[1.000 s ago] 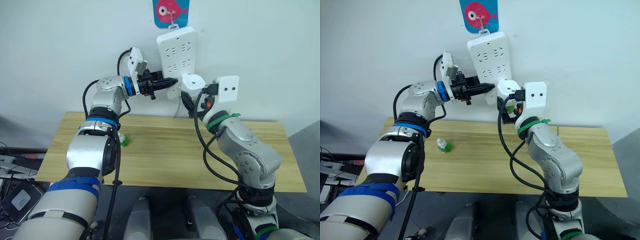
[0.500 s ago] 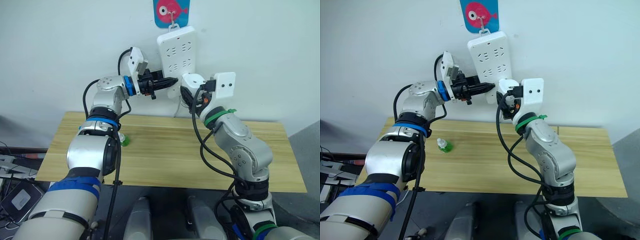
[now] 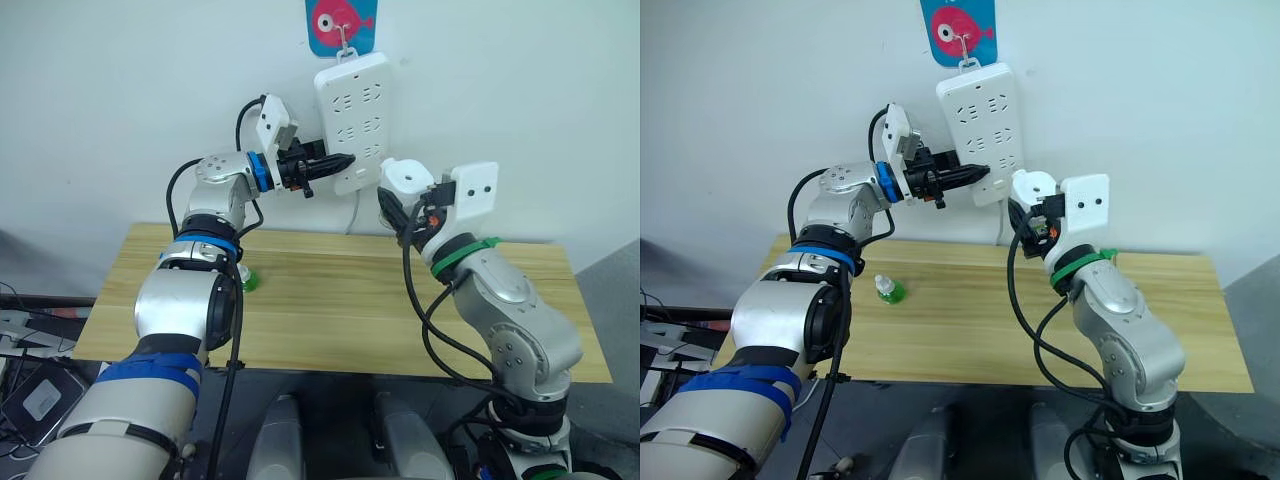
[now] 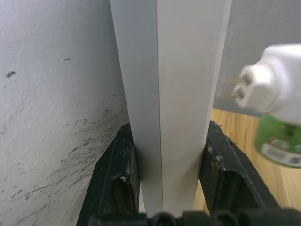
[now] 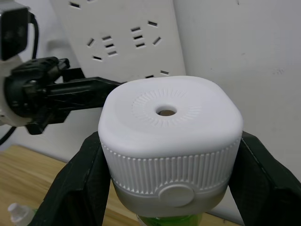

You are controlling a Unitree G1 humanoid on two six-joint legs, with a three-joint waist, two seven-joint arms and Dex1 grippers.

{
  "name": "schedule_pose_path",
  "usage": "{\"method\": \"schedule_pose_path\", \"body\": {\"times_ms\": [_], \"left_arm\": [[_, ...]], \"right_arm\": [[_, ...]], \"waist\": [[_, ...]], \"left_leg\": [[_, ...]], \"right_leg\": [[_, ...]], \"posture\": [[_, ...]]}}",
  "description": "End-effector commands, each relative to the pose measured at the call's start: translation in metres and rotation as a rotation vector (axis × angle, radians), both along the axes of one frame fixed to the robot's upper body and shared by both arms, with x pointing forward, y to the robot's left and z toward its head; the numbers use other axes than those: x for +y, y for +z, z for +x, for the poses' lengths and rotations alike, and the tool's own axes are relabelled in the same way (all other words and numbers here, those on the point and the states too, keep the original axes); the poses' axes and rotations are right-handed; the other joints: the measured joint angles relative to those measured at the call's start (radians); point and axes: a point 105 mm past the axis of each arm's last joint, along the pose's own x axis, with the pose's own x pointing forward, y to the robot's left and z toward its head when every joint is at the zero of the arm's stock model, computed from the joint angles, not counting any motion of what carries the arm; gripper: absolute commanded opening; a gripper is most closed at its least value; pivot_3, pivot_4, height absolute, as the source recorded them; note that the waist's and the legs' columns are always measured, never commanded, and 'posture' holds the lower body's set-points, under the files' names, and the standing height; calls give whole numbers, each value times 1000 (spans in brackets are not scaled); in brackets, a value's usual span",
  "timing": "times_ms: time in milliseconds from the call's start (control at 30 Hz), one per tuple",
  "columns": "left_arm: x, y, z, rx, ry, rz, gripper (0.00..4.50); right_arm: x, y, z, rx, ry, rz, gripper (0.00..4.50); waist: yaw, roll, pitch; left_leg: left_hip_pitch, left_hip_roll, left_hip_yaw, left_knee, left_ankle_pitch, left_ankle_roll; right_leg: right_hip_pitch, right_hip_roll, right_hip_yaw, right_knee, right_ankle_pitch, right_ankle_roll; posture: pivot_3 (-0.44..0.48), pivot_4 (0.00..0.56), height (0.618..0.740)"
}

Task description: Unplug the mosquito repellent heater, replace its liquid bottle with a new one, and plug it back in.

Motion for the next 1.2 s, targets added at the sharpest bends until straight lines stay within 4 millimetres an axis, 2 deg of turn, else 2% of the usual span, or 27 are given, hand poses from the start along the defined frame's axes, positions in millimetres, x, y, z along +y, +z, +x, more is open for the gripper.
{"method": "schedule_pose_path", "body": {"times_ms": [33, 100, 167, 267, 467, 633, 733, 800, 933, 1067, 1200], "left_arm": [[10, 11, 10, -42, 111, -7, 1310], [13, 10, 10, -41, 121, -15, 1310], [17, 8, 10, -32, 120, -17, 2061], [24, 7, 10, -29, 140, -22, 2946], [50, 1, 9, -21, 189, -10, 4481], [88, -18, -4, 16, 220, 26, 4481], [96, -28, -21, 35, 207, 11, 4481], [95, -32, -35, 36, 207, -4, 4481], [81, -30, -67, -8, 191, -37, 4481], [45, -37, -102, 11, 95, -62, 4481], [-16, -51, -127, -11, -18, -106, 4481]], "right_arm": [[-6, 14, -9, -56, -17, 10, 2993], [-11, 14, -8, -58, -33, 13, 2993], [-18, 13, -7, -55, -52, 18, 2993], [-26, 10, -5, -45, -77, 34, 2993], [-33, 13, -1, -35, -73, 110, 2993], [-41, 7, 3, 10, -68, 177, 2993], [-51, 4, 7, 50, -83, 285, 2993], [-55, 2, 10, 82, -80, 354, 2993], [-65, -4, 12, 146, -70, 478, 2993], [-70, -7, 12, 210, -34, 618, 2993], [-66, -7, 9, 273, 49, 726, 2993]], "waist": [[0, 0, 0], [0, 0, 0], [-1, 0, 0], [-3, 0, 0], [-13, 0, 0], [-56, 1, 0], [-63, 1, 0], [-53, 1, 0], [-26, 1, 0], [-3, 1, 0], [0, 2, 1]], "left_leg": [[0, 0, 0, 0, 0, 0], [0, 0, 0, 0, 0, 0], [0, 0, 0, 0, 0, 0], [0, 0, 0, -1, 0, 0], [2, 0, 0, -1, 3, 0], [10, 4, 4, -5, 6, 3], [10, 6, 4, -10, 6, 3], [9, 6, 3, -14, 7, 2], [1, 12, 1, -17, 8, -1], [-3, 11, 0, -17, 8, 0], [-3, 9, 3, -16, 9, -2]], "right_leg": [[0, 0, 0, 0, 0, 0], [0, 0, 0, 0, 0, 0], [0, -1, 1, 0, 0, 0], [-1, -1, 0, 0, 0, 0], [0, 3, 0, 1, 2, -3], [1, 7, 5, 3, 4, -3], [-2, 7, 6, 7, 3, -5], [-5, 6, 5, 9, 3, -12], [-13, 4, 4, 11, 2, -13], [-14, 3, 3, 8, 2, -13], [-12, 3, 3, 3, 2, -13]], "posture": [[-70, 263, 740], [-75, 261, 740], [-75, 260, 740], [-75, 260, 740], [-77, 261, 740], [-70, 265, 740], [-56, 269, 740], [-55, 272, 740], [-50, 278, 740], [-38, 282, 740], [-40, 288, 740]]}}
